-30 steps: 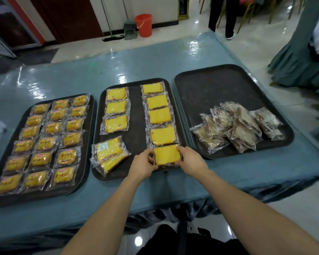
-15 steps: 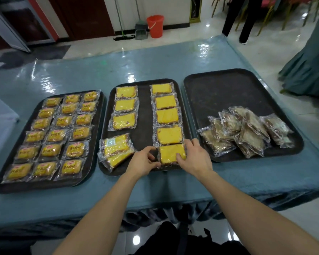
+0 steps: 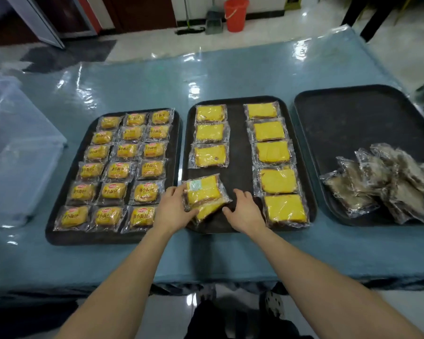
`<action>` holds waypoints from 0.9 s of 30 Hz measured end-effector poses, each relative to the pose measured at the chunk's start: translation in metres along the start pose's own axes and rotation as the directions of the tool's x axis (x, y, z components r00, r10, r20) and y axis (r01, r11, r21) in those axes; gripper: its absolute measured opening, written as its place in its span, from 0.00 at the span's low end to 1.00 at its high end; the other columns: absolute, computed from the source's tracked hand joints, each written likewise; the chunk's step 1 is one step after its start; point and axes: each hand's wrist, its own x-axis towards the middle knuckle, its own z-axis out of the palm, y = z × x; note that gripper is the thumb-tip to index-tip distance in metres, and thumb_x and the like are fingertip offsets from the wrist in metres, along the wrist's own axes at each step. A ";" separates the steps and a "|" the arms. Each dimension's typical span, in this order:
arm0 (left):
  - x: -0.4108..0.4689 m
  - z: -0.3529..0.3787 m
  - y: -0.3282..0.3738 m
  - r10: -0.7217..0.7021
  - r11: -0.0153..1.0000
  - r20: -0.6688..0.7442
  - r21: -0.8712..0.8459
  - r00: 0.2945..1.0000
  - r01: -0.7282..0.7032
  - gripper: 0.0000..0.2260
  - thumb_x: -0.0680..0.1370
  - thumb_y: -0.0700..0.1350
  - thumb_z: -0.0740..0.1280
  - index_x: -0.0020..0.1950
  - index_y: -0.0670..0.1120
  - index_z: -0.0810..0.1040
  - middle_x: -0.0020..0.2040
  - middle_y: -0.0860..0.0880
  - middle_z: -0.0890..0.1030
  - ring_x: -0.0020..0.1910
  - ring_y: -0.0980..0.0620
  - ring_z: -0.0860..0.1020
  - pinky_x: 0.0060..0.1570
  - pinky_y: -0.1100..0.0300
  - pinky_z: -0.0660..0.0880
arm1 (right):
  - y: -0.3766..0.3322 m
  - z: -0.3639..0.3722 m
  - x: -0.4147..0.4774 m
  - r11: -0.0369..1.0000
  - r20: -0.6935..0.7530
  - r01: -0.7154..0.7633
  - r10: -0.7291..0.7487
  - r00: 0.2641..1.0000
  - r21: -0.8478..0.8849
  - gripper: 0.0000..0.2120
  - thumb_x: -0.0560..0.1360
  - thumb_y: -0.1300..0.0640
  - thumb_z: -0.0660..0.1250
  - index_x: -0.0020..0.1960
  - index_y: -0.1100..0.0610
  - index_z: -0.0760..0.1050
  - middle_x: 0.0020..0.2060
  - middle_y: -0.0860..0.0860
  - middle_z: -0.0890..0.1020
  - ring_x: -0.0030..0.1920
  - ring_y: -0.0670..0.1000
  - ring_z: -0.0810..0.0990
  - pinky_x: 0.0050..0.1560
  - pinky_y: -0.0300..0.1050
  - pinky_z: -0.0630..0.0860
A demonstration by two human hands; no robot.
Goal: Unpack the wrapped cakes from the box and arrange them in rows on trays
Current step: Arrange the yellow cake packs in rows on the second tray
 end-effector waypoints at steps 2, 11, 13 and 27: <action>0.013 -0.002 -0.007 0.078 0.995 0.079 0.062 0.994 -0.083 0.48 0.73 0.63 0.80 0.86 0.52 0.60 0.83 0.47 0.65 0.81 0.42 0.64 0.80 0.43 0.66 | -0.008 0.007 0.007 0.999 0.004 -0.032 0.032 0.999 0.002 0.41 0.81 0.41 0.71 0.85 0.56 0.57 0.80 0.56 0.61 0.69 0.62 0.77 0.66 0.55 0.77; 0.041 -0.006 -0.020 0.233 0.969 0.255 0.026 0.939 -0.247 0.48 0.69 0.56 0.85 0.84 0.52 0.66 0.79 0.52 0.66 0.72 0.46 0.75 0.70 0.50 0.75 | -0.028 0.028 0.023 0.967 0.039 -0.251 0.249 0.968 0.052 0.36 0.65 0.41 0.84 0.64 0.58 0.77 0.59 0.56 0.83 0.59 0.58 0.83 0.55 0.52 0.80; 0.042 -0.008 -0.017 0.268 0.955 0.260 0.055 0.928 -0.291 0.43 0.71 0.57 0.83 0.81 0.54 0.68 0.74 0.51 0.73 0.68 0.46 0.78 0.67 0.50 0.77 | -0.030 0.023 0.019 0.965 0.041 -0.249 0.246 0.968 0.080 0.26 0.69 0.42 0.81 0.58 0.58 0.81 0.52 0.54 0.86 0.54 0.57 0.85 0.52 0.52 0.82; 0.056 -0.023 0.028 0.334 0.942 0.163 -0.067 0.928 -0.327 0.13 0.87 0.54 0.63 0.70 0.54 0.80 0.54 0.51 0.85 0.53 0.47 0.83 0.55 0.48 0.81 | 0.021 -0.034 0.002 0.829 -0.162 -0.296 0.413 0.896 0.475 0.10 0.82 0.54 0.70 0.62 0.52 0.75 0.51 0.51 0.84 0.49 0.55 0.86 0.53 0.55 0.84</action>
